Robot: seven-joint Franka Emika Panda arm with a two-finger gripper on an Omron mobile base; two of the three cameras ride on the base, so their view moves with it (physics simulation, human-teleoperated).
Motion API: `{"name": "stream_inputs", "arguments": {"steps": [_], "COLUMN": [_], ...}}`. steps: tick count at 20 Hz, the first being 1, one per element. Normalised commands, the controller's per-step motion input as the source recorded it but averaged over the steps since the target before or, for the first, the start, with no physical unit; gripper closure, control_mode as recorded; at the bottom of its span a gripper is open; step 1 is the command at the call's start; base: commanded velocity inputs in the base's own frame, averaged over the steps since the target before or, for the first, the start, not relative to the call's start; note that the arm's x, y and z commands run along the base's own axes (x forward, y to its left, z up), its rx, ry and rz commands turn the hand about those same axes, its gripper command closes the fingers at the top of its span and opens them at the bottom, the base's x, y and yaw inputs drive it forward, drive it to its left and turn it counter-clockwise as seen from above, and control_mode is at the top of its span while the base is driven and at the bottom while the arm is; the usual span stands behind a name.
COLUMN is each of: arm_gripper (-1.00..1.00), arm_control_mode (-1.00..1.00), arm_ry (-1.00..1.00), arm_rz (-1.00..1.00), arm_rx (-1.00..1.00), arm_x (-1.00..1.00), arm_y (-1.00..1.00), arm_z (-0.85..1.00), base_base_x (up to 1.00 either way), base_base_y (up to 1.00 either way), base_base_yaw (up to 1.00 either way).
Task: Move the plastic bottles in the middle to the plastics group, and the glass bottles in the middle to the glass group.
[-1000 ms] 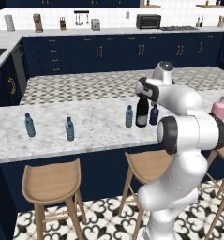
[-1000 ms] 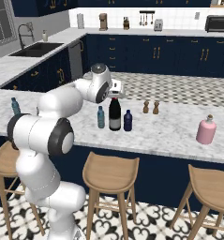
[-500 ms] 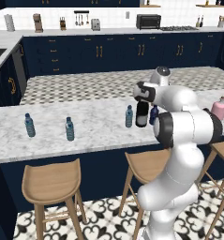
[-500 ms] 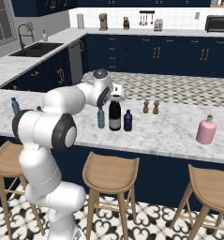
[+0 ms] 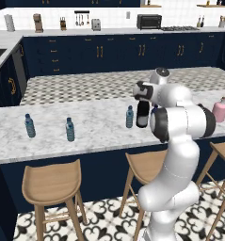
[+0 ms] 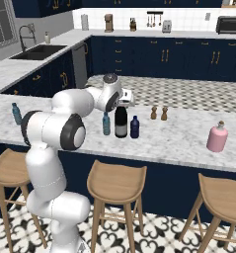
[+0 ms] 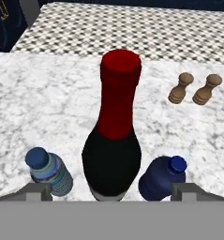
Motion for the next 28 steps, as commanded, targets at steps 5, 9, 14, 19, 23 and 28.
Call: {"name": "stream_inputs", "arguments": {"steps": [5,9,14,19,23,28], "arm_gripper": [-1.0,-1.0,-1.0,-1.0,-1.0,-1.0], "arm_control_mode": [-1.0,-1.0,-1.0,-1.0,-1.0,-1.0], "arm_ry": [0.04,0.0,0.0,0.0,0.01,0.01], "arm_rz": [0.0,0.0,0.0,0.0,0.0,0.0], "arm_rx": [0.0,0.0,0.0,0.0,0.0,0.0], "arm_x": [0.13,0.04,0.01,0.08,0.18,0.12], "arm_y": [0.0,0.0,0.0,0.0,0.0,0.0], "arm_z": [-0.15,-0.24,-0.16,-0.05,0.0,0.0], "base_base_x": [0.0,0.0,0.0,0.0,0.0,0.0], "base_base_y": [0.0,0.0,0.0,0.0,0.0,0.0], "base_base_yaw": [0.0,0.0,0.0,0.0,0.0,0.0]}}
